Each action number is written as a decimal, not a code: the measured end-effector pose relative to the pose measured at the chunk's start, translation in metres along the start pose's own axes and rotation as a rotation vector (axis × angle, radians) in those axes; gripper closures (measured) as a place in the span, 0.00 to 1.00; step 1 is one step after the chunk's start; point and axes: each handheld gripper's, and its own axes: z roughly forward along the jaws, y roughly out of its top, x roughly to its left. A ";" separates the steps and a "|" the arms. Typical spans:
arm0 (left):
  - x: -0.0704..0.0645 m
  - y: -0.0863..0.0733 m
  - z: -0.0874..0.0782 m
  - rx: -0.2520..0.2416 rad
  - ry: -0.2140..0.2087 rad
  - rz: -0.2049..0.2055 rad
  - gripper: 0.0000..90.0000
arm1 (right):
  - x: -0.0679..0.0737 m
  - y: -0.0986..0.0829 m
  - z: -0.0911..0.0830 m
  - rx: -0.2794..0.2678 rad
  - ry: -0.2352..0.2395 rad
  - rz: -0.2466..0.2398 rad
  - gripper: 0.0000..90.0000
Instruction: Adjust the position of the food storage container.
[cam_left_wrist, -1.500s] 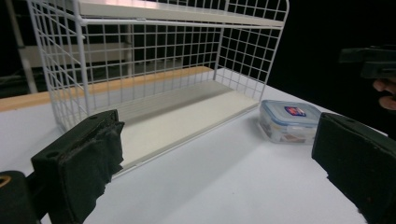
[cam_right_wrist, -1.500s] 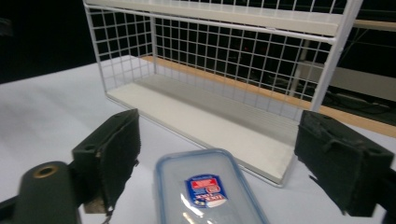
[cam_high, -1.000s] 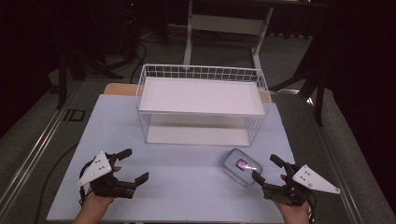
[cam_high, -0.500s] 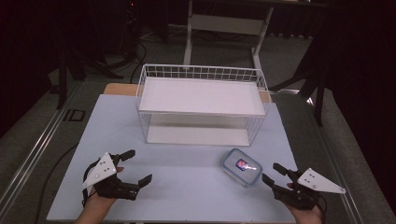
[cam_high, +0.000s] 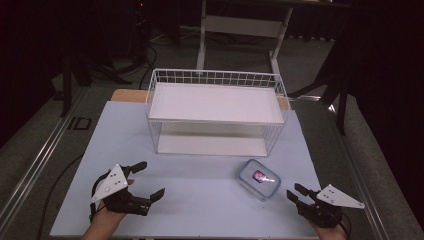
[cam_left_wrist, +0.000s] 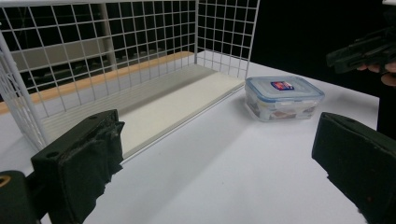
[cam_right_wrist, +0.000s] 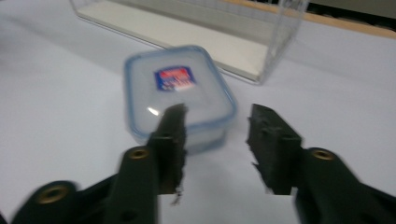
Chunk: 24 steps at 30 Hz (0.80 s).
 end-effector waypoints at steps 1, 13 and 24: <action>0.000 0.000 0.000 0.001 -0.003 0.001 0.03 | -0.001 -0.003 0.001 0.009 -0.008 0.013 0.69; 0.001 -0.001 0.004 0.012 -0.016 -0.009 0.03 | -0.007 -0.010 0.030 0.145 -0.070 0.004 1.00; 0.000 -0.001 0.004 0.014 -0.016 -0.001 0.03 | -0.011 -0.002 0.058 0.180 -0.082 0.021 1.00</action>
